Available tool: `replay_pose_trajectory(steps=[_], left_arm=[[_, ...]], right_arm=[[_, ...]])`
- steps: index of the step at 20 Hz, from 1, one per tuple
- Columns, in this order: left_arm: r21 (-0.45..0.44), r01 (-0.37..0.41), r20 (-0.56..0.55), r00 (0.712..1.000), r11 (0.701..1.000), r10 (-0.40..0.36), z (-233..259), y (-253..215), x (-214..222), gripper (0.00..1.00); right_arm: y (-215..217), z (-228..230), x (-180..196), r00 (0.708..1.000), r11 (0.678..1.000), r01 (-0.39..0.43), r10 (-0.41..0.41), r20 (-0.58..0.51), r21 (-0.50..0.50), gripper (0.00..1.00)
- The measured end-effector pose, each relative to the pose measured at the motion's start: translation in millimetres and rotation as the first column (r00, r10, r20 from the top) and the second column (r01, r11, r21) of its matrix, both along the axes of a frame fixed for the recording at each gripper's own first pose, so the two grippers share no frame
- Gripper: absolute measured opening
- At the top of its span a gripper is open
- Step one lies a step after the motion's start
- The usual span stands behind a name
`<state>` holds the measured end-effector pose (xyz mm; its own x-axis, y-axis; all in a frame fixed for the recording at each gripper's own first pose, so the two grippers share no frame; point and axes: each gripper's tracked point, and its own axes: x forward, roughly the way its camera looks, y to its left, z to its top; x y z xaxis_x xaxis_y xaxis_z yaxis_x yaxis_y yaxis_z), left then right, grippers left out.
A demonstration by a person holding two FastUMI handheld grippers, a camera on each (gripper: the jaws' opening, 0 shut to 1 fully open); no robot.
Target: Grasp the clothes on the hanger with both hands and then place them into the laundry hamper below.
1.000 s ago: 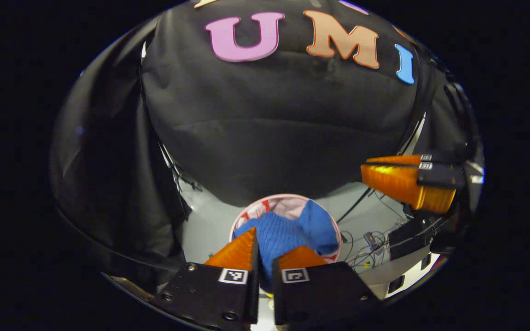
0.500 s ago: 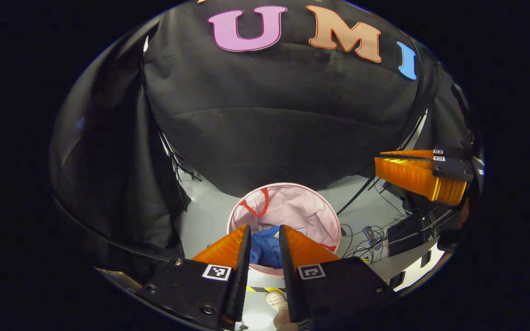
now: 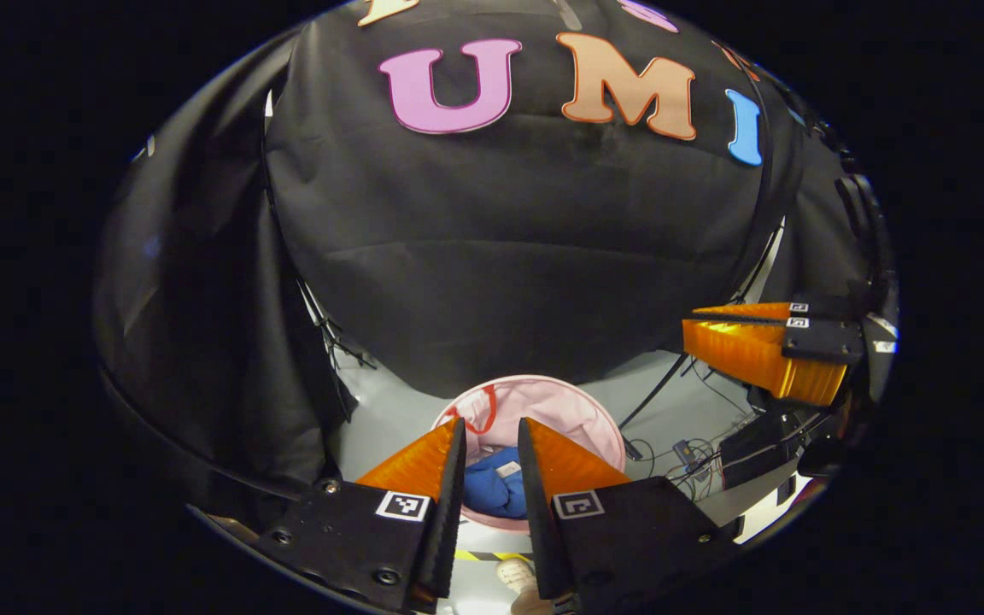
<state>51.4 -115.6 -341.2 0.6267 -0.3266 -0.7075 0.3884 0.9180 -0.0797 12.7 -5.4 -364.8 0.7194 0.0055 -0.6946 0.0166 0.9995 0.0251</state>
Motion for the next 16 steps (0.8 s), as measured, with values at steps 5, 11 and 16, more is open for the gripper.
replay_pose_trajectory(steps=[5, 11, 16], left_arm=[[-0.053, 0.005, 0.099, 0.995, 0.999, 0.001, 46.6, -11.7, 10.0, 0.39], [-0.125, 0.025, 0.215, 0.977, 0.992, 0.003, 101.4, -20.1, 20.0, 0.4], [-0.169, 0.041, 0.296, 0.955, 0.985, 0.011, 151.2, -26.3, 20.4, 0.39]], right_arm=[[-3.3, 29.6, 7.6, 0.998, 1.0, 0.007, -0.007, 0.068, -0.007, 0.06], [-6.7, 75.6, 19.0, 0.986, 1.0, 0.018, -0.016, 0.166, -0.01, 0.06], [-3.1, 116.1, 28.2, 0.969, 1.0, 0.017, -0.016, 0.248, -0.001, 0.06]])
